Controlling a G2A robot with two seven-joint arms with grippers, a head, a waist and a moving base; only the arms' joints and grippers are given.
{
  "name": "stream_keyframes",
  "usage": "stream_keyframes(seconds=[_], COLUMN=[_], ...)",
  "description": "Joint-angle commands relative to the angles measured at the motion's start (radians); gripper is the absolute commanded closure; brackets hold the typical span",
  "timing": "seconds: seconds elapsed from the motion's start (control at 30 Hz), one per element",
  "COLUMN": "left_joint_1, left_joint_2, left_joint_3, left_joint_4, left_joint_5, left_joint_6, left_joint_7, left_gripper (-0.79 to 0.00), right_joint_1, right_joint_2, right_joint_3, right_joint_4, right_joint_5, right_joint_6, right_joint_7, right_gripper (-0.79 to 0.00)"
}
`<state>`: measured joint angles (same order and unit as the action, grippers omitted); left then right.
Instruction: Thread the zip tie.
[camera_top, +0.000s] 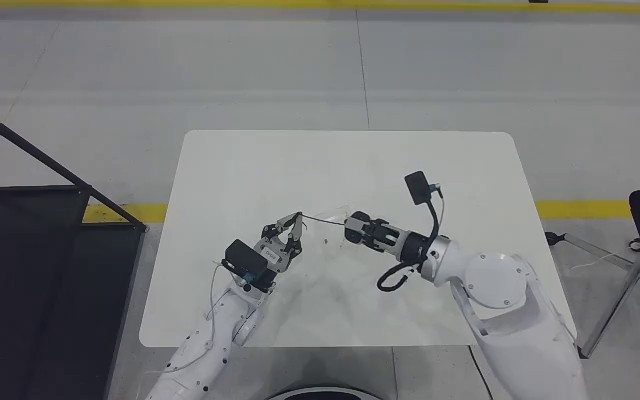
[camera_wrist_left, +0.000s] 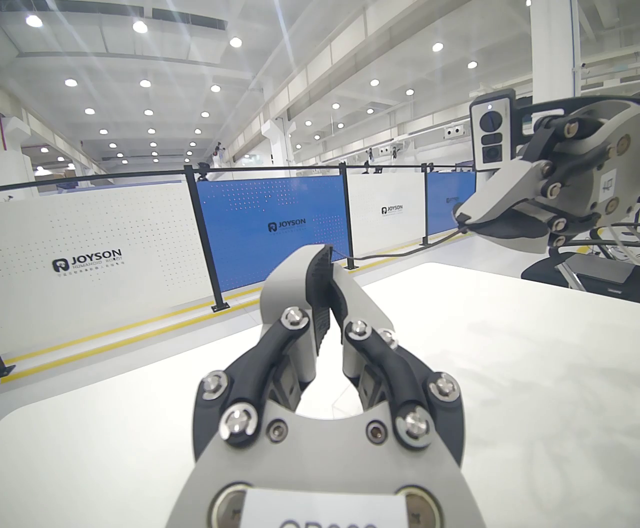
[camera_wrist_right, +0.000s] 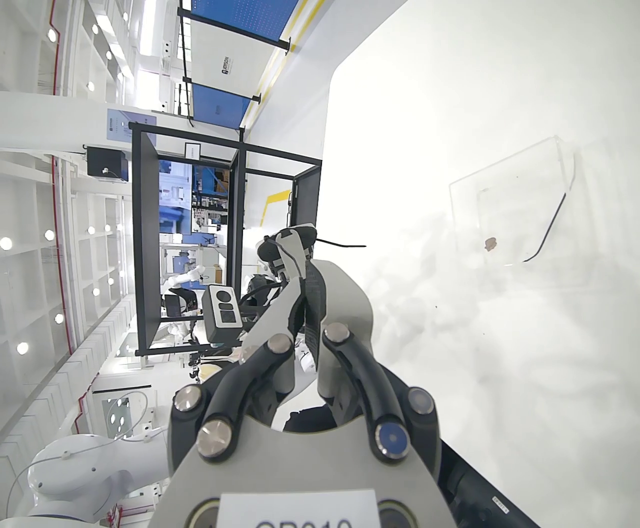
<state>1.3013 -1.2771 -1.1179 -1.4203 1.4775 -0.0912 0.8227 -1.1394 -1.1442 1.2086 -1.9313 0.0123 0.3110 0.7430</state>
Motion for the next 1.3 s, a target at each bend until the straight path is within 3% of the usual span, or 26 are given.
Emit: stream_keyframes(seconds=[0.0, 1.27], left_joint_1=[0.0, 0.0], left_joint_2=[0.0, 0.0], left_joint_3=[0.0, 0.0], left_joint_4=[0.0, 0.0], left_joint_5=[0.0, 0.0], left_joint_6=[0.0, 0.0], left_joint_7=[0.0, 0.0], left_gripper=[0.0, 0.0], right_joint_1=[0.001, -0.009], right_joint_2=[0.0, -0.004], right_joint_3=[0.0, 0.014], right_joint_4=[0.001, 0.044], right_joint_5=[0.005, 0.169], right_joint_6=[-0.007, -0.15], right_joint_7=[0.0, -0.025], right_gripper=[0.0, 0.0])
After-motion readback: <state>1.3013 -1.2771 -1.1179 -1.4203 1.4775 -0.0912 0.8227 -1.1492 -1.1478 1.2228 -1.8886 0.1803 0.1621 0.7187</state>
